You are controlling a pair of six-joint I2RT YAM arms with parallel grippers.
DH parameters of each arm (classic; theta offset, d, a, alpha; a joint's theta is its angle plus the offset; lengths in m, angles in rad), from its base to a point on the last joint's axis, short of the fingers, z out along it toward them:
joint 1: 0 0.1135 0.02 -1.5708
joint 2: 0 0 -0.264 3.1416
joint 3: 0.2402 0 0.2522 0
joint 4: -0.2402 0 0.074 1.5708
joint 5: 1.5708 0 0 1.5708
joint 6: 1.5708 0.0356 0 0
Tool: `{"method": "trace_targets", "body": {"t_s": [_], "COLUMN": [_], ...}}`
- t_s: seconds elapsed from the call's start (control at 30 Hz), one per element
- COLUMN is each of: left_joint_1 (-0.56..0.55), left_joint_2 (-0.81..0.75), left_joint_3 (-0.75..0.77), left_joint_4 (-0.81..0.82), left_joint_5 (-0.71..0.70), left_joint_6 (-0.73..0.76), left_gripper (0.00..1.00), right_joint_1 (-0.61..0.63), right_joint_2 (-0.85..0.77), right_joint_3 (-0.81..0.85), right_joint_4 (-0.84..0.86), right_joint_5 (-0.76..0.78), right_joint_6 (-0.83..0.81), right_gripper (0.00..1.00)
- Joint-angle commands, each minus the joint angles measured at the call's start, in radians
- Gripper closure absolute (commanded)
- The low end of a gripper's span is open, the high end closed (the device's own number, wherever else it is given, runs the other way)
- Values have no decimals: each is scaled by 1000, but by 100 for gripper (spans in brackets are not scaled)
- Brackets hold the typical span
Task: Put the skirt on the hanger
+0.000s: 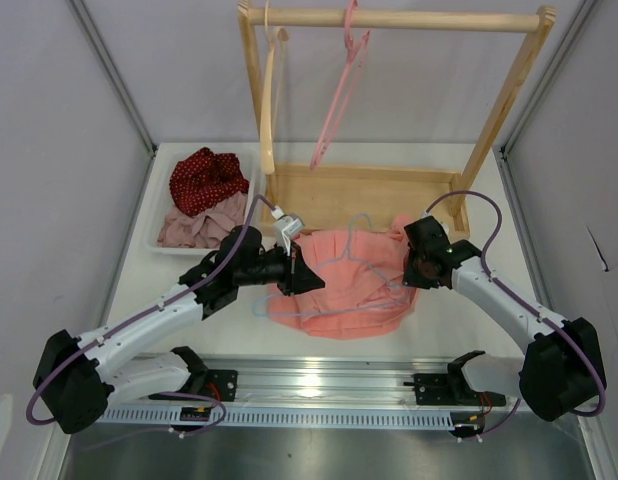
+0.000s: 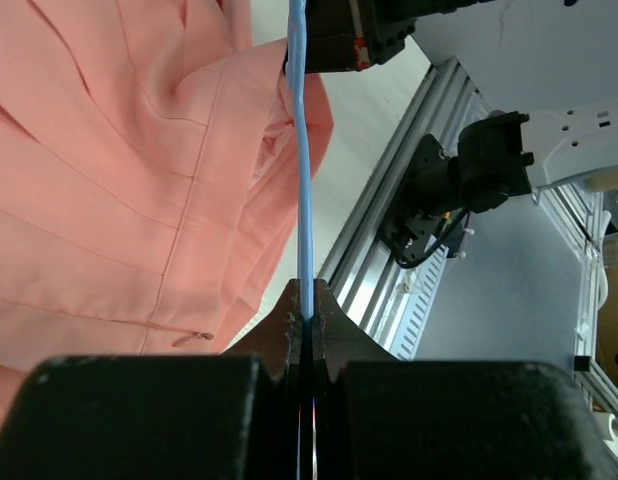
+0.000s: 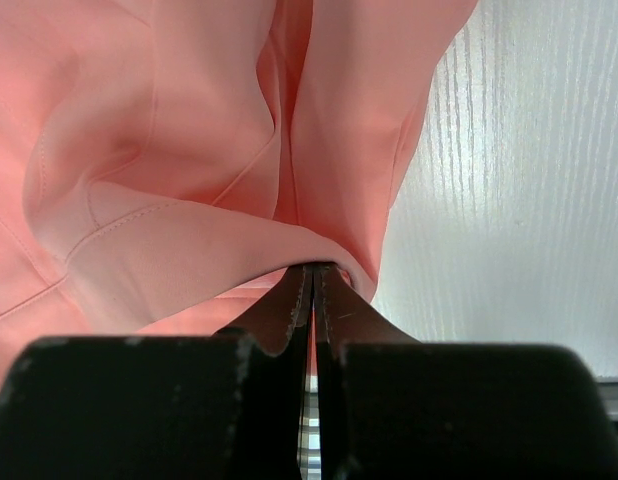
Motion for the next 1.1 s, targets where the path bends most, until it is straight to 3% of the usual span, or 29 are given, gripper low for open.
{"method": "trace_targets", "body": {"t_s": [0.0, 0.37, 0.73, 1.07], "left_joint_1": [6, 6, 6, 4], "left_joint_2": [-5, -5, -85, -94], "left_joint_3": [-15, -30, -19, -76], "left_joint_4": [55, 80, -32, 26], "left_joint_5": [-56, -58, -63, 2], "left_joint_6": [-12, -26, -18, -91], "left_gripper": [100, 100, 100, 100], "right_joint_1": [-3, 19, 34, 36], "right_joint_2": [-19, -9, 8, 14], "right_joint_3": [19, 19, 17, 16], "right_joint_4": [-15, -9, -17, -23], "right_joint_5": [16, 11, 31, 42], "right_joint_6": [-11, -6, 0, 6], "right_gripper": [100, 100, 100, 100]}}
